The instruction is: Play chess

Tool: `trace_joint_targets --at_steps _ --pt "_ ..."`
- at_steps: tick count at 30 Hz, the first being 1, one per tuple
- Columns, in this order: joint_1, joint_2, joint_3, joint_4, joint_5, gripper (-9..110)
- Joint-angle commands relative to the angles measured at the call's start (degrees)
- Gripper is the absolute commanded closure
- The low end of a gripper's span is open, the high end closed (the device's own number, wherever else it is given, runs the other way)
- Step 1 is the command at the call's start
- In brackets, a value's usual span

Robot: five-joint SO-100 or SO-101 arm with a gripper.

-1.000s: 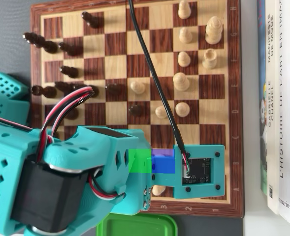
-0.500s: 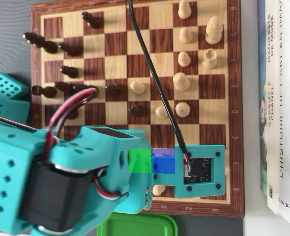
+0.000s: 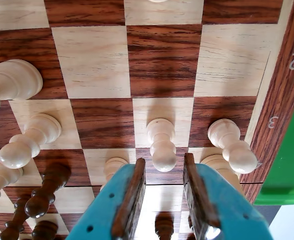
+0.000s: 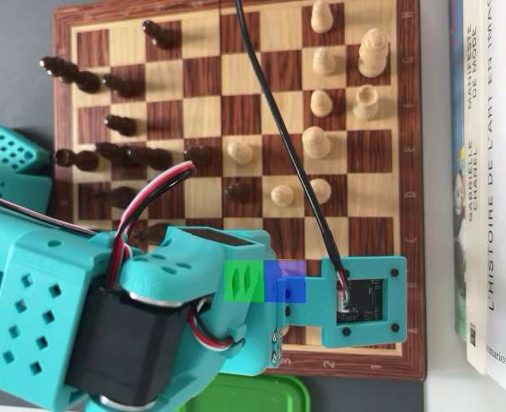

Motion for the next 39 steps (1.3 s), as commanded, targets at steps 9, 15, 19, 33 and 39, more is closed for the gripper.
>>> trace_joint_targets --at_steps 9,15,19,33,39 --pt "0.88 -3.08 -5.19 0.18 -0.62 89" --pt "0.97 -3.6 -5.45 -0.35 -2.46 89" --pt "0.97 -3.69 -5.27 0.09 -2.46 89" --pt "0.7 -3.69 -3.43 0.18 -2.46 89" --pt "0.62 -3.69 -3.34 0.18 -2.46 89"
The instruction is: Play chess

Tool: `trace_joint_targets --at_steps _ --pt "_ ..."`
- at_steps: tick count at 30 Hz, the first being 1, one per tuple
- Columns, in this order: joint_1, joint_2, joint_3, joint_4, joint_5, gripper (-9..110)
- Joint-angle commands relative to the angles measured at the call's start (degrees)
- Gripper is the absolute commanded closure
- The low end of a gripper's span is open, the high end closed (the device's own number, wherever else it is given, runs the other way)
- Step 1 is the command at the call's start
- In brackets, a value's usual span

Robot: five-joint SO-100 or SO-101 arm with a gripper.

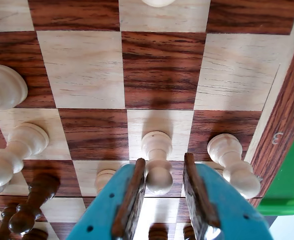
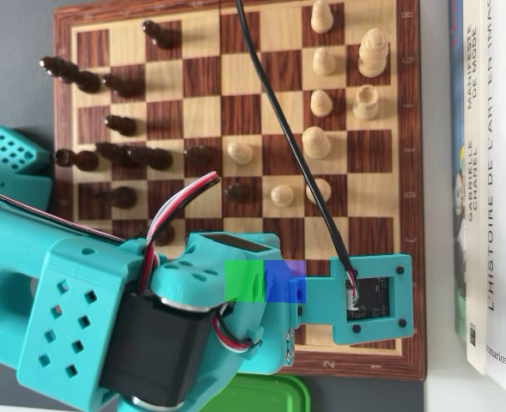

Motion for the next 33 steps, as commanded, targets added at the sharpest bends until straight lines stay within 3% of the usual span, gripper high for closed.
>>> trace_joint_targets --at_steps 1,8,18,33 --pt "0.35 0.62 -0.26 0.18 -0.35 89" --pt "0.44 0.62 -0.26 0.18 -0.35 90" --pt "0.53 0.62 -0.26 0.18 -0.44 100" --pt "-0.09 2.46 -0.18 0.18 -0.44 100"
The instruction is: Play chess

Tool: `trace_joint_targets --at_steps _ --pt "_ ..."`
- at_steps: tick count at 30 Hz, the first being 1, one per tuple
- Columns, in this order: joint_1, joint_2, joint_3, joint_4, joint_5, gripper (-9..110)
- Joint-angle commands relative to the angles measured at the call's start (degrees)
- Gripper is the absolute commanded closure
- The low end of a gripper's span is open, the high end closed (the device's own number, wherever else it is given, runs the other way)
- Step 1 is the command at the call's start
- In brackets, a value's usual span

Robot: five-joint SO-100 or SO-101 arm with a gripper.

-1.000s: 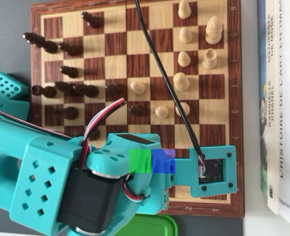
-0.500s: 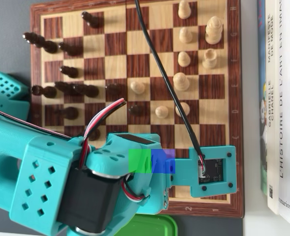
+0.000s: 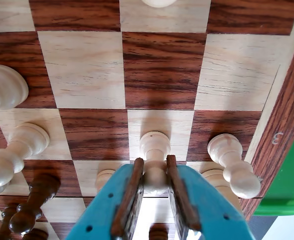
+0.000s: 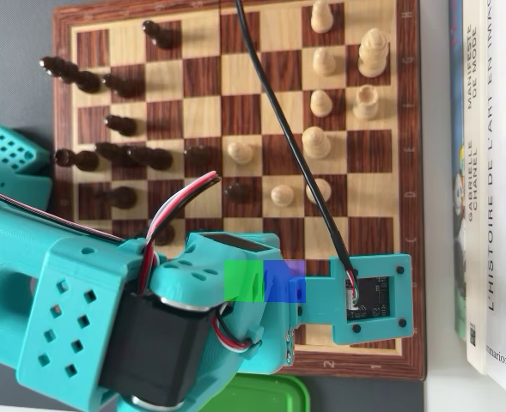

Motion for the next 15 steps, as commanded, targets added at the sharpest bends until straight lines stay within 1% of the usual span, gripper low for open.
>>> trace_joint_targets --at_steps 1,8,15 --pt "-0.09 3.43 -0.26 0.26 -0.44 100" --pt "0.0 11.69 5.71 -0.35 -0.35 100" --pt "-0.09 16.0 9.05 -0.35 -0.35 100"
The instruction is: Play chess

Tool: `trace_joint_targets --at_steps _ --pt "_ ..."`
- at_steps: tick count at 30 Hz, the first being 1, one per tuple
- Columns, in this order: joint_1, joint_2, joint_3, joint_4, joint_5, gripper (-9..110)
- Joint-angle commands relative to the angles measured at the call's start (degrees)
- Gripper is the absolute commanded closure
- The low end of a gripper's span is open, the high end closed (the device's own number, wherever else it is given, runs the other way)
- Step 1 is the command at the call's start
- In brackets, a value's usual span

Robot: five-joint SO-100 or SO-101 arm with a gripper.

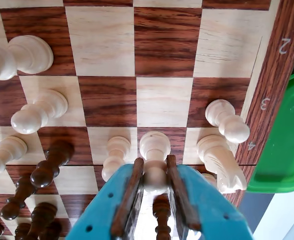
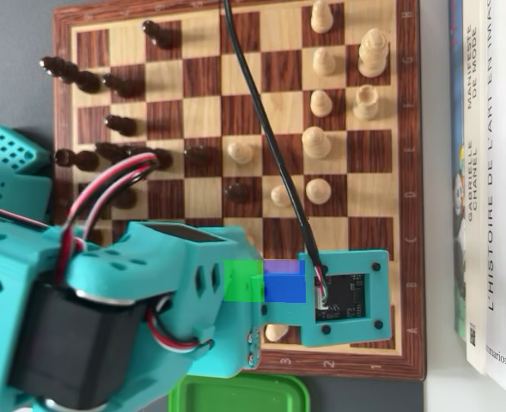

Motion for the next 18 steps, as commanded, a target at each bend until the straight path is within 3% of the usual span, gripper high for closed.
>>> trace_joint_targets --at_steps 1,18 --pt "-0.09 4.31 0.35 -0.35 -0.35 100" --pt "1.85 9.14 6.5 -0.35 -0.35 100"
